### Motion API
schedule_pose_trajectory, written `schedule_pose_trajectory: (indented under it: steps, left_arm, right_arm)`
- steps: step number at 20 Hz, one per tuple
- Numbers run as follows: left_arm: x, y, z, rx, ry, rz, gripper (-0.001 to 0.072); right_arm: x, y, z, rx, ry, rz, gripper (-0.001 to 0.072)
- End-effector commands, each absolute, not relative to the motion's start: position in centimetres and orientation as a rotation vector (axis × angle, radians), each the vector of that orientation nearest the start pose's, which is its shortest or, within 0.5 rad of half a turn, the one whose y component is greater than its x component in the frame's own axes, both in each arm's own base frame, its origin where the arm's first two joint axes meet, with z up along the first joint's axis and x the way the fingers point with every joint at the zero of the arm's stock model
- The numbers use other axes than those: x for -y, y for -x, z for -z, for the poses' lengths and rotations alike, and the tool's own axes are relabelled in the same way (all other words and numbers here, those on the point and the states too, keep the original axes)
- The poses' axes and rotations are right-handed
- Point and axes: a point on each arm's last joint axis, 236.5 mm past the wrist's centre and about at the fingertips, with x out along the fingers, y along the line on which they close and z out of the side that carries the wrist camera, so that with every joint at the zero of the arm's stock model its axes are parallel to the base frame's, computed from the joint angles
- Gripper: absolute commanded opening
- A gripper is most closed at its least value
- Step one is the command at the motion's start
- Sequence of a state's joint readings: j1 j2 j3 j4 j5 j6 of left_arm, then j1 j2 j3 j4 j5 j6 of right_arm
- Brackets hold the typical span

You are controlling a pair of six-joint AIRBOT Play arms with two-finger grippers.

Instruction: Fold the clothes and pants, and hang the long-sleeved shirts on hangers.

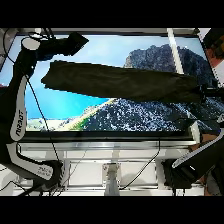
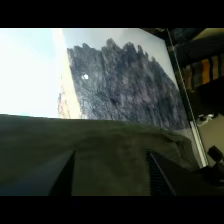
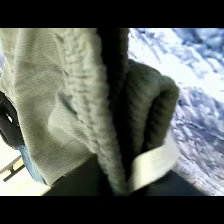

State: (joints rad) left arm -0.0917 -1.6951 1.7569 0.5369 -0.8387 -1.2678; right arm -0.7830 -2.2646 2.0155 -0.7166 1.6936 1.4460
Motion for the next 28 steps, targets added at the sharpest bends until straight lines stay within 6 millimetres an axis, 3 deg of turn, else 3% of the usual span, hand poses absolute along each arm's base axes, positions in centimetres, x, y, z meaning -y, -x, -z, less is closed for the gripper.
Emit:
schedule_pose_trajectory:
  steps: [1, 2, 3, 6, 9, 12, 15, 18, 21, 28]
  left_arm:
    - [23.8, -55.6, -17.1, -0.672, 0.624, 0.69, 0.0217]
    - [25.6, -54.9, -16.9, -0.688, 0.616, 0.719, 0.0075]
    - [27.9, -54.0, -16.5, -0.703, 0.607, 0.751, 0.0008]
    - [35.5, -51.2, -15.1, -0.743, 0.615, 0.842, 0.0007]
    - [43.9, -49.0, -12.5, -0.765, 0.741, 0.872, 0.0007]
    - [50.2, -46.4, -7.4, -0.844, 0.845, 0.85, 0.0007]
    - [54.2, -44.1, -2.0, -0.911, 0.874, 0.814, 0.0007]
    - [56.5, -42.4, 2.4, -0.982, 0.9, 0.79, 0.0007]
    - [56.7, -42.4, 4.9, -1.017, 0.911, 0.76, 0.0005]
    - [55.5, -43.9, 5.8, -1.032, 0.965, 0.69, 0.0003]
  right_arm:
    - [19.2, -43.9, 7.5, -1.35, -1.229, -0.228, 0.003]
    - [19.5, -43.7, 7.1, -1.351, -1.236, -0.207, 0.003]
    - [19.8, -43.7, 6.5, -1.342, -1.233, -0.196, 0.003]
    - [20.2, -43.6, 4.9, -1.332, -1.194, -0.168, 0.0028]
    - [19.9, -43.5, 4.2, -1.355, -1.136, -0.137, 0.0028]
    - [18.9, -43.7, 4.4, -1.384, -1.104, -0.138, 0.0027]
    - [16.8, -44.6, 4.7, -1.419, -1.07, -0.153, 0.0027]
    - [14.0, -45.4, 4.6, -1.464, -1.039, -0.193, 0.0027]
    - [10.9, -46.1, 4.6, -1.503, -0.993, -0.242, 0.0027]
    - [5.2, -46.9, 4.2, -1.574, -0.923, -0.315, 0.0027]
